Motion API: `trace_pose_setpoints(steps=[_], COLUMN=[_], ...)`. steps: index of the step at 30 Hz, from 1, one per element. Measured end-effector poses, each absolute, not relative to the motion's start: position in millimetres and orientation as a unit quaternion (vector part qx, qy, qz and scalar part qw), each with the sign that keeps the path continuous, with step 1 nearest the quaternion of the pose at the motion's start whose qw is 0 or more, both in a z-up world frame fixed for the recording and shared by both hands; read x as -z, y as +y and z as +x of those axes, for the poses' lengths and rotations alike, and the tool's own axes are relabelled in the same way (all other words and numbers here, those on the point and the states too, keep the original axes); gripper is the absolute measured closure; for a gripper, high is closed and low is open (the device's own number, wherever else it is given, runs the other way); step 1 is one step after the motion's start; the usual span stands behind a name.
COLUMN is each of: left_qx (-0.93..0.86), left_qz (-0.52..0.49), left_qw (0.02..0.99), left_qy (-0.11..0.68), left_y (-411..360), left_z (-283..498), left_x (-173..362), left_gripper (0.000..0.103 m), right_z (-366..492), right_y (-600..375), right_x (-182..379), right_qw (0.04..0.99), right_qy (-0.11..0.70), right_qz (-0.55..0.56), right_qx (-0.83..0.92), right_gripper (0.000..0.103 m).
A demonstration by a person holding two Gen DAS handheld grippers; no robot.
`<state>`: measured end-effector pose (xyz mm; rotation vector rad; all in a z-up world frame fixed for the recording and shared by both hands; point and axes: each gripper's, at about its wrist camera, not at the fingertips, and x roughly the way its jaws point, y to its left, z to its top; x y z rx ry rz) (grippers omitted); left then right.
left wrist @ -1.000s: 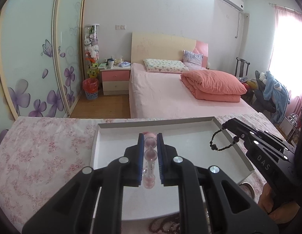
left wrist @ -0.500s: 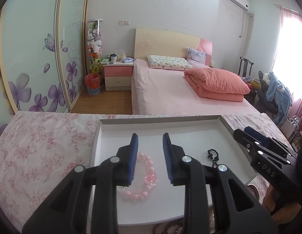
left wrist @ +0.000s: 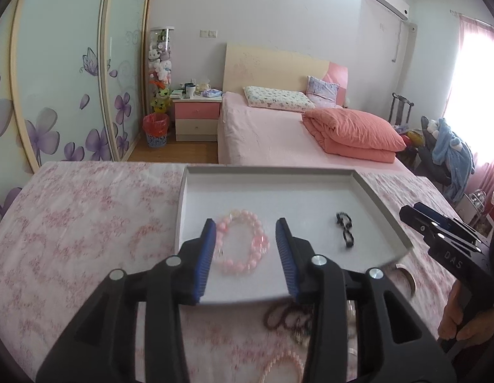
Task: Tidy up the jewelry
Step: 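Carry both bracelets into the tray and open both tools to release them, then grasp the silver cuff with the right tool while the left tool grasps the pink pearl bracelet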
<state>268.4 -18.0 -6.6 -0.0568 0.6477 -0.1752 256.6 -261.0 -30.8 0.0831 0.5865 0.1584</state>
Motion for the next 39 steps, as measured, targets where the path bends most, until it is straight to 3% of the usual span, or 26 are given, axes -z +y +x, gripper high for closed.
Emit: trace_pose_setpoints(steps=[4, 11, 18, 35, 39], left_qx=[0.093, 0.103, 0.114, 0.124, 0.126], left_qz=[-0.014, -0.004, 0.009, 0.029, 0.042], left_qw=[0.940, 0.928, 0.919, 0.899, 0.895], left_qy=[0.329, 0.357, 0.377, 0.418, 0.427], left_y=[-9, 4, 2, -7, -15], left_z=[238, 204, 190, 186, 187], left_x=[16, 34, 46, 74, 78], left_gripper=[0.055, 0.043, 0.034, 0.030, 0.036], right_z=[237, 216, 223, 229, 218], right_y=[-270, -280, -274, -275, -274], right_x=[49, 80, 98, 100, 100], right_qw=[0.939, 0.908, 0.895, 0.900, 0.900], right_qy=[0.337, 0.415, 0.442, 0.434, 0.434], right_qz=[0.018, -0.007, -0.022, -0.012, -0.010], right_qx=[-0.070, -0.054, -0.050, -0.045, -0.043], right_gripper=[0.060, 0.041, 0.031, 0.036, 0.036])
